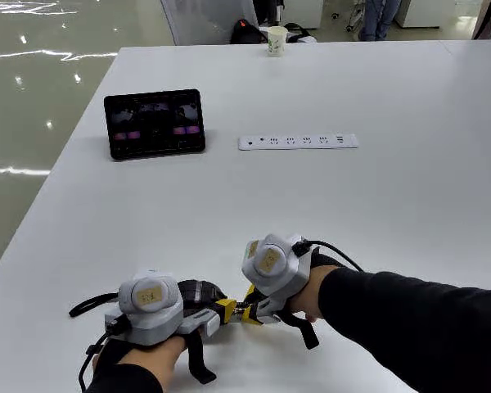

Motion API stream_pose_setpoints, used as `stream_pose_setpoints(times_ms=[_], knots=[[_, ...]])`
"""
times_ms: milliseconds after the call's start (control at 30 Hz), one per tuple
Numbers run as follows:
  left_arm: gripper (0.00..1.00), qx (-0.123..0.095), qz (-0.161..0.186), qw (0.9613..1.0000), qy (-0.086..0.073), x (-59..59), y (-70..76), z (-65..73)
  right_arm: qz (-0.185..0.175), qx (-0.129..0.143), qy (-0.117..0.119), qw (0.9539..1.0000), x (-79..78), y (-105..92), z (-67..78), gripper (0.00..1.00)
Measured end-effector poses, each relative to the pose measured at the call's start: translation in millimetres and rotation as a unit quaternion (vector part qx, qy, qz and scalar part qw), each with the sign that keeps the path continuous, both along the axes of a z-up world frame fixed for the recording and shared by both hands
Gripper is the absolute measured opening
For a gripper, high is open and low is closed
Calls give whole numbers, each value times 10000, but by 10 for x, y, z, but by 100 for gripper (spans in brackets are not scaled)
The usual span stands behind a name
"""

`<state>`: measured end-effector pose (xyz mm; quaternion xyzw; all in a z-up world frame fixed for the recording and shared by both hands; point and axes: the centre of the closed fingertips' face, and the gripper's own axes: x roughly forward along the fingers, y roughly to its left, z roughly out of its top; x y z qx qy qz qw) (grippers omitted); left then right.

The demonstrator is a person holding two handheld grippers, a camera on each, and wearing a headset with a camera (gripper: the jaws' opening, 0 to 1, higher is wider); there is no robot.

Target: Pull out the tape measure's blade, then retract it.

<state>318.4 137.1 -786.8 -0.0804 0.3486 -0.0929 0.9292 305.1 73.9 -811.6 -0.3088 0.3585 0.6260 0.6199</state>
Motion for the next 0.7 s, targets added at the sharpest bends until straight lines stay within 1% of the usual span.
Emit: stream_pose_setpoints(times_ms=[300,367,567,700], knots=[[62,-30,11,10000,26,0,6,1,-10,30,-5,10000,-6,35,-3,11],[62,-67,32,10000,25,4,11,2,-12,38,1,10000,-6,37,0,11],[62,-82,36,10000,14,1,13,6,-48,207,102,9997,-4,44,10,11],[62,-87,38,10000,1,-7,6,13,12,211,49,9998,-17,48,8,11]])
